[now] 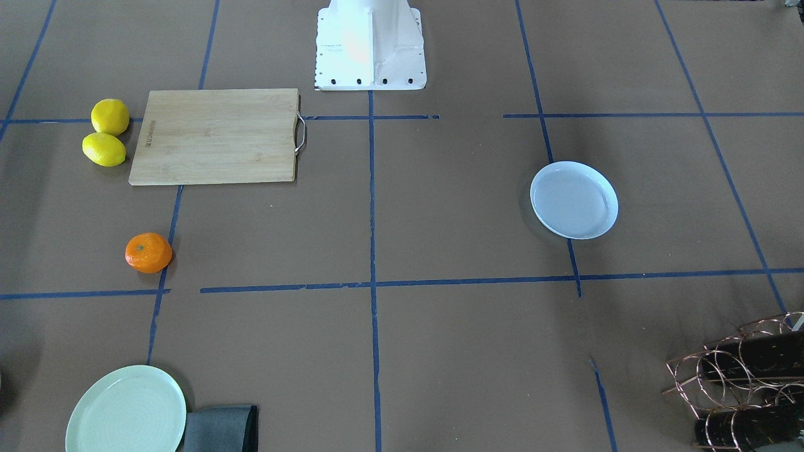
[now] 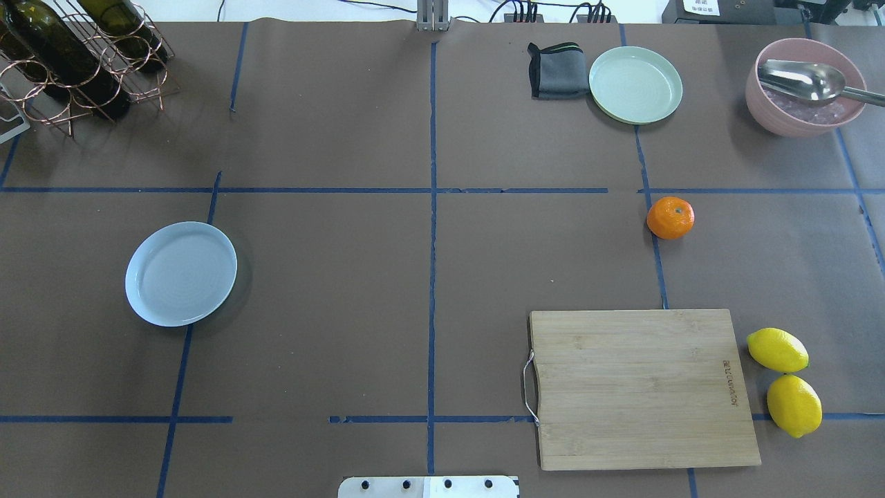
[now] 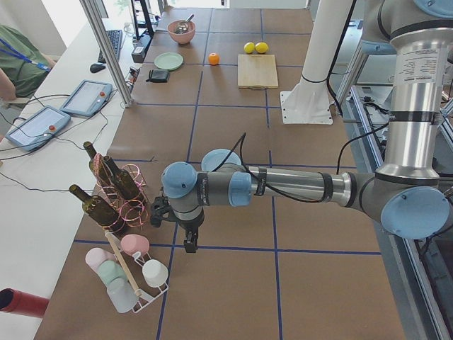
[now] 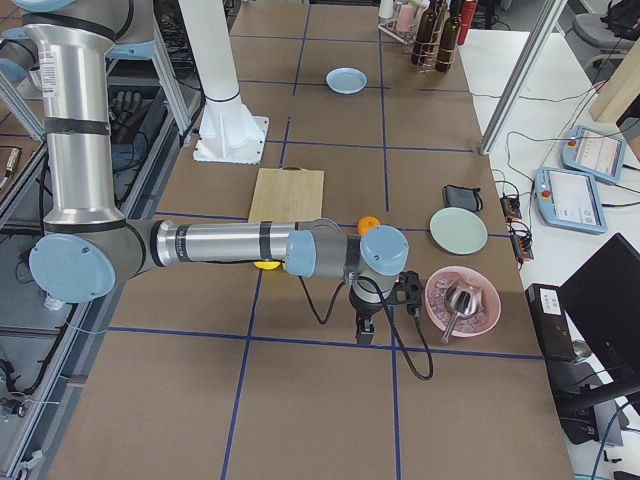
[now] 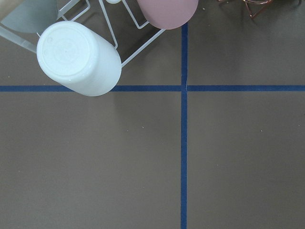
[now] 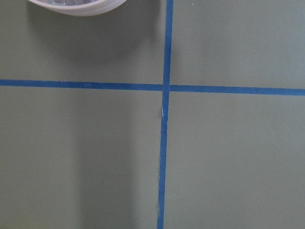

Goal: Pick orange to plate

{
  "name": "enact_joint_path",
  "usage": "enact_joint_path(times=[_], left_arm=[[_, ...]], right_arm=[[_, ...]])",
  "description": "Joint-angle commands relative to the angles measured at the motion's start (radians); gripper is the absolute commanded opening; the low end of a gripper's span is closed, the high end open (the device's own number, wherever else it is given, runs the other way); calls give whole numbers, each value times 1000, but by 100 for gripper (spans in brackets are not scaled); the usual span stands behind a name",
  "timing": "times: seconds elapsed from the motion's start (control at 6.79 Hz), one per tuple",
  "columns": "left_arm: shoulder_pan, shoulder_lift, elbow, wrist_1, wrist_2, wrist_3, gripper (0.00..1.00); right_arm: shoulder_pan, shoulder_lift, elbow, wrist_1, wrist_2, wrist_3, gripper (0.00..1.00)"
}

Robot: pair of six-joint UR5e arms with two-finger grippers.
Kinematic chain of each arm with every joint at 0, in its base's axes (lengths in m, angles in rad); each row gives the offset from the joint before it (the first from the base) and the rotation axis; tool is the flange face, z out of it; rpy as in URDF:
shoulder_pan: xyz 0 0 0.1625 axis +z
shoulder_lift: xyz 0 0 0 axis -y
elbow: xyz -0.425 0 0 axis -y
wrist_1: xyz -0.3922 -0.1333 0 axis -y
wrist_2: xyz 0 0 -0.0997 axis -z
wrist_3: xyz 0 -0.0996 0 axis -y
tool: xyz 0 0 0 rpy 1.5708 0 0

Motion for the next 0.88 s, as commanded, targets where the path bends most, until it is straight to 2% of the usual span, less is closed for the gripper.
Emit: enact_joint_path(times=[0.0, 0.29, 0.59, 0.74], left_arm=[[0, -5, -5, -10, 0, 6, 100], [2, -88, -23, -14, -1, 12, 100], [134, -103, -28, -143, -1, -3, 100], [173, -119, -38, -148, -2, -2, 100]], right_arm=[[1, 4, 0, 1, 0, 2, 100], [1, 19, 36, 1, 3, 5, 100], [1, 42, 44, 3, 15, 6, 100], [-9, 106, 32, 1, 17, 3, 100]])
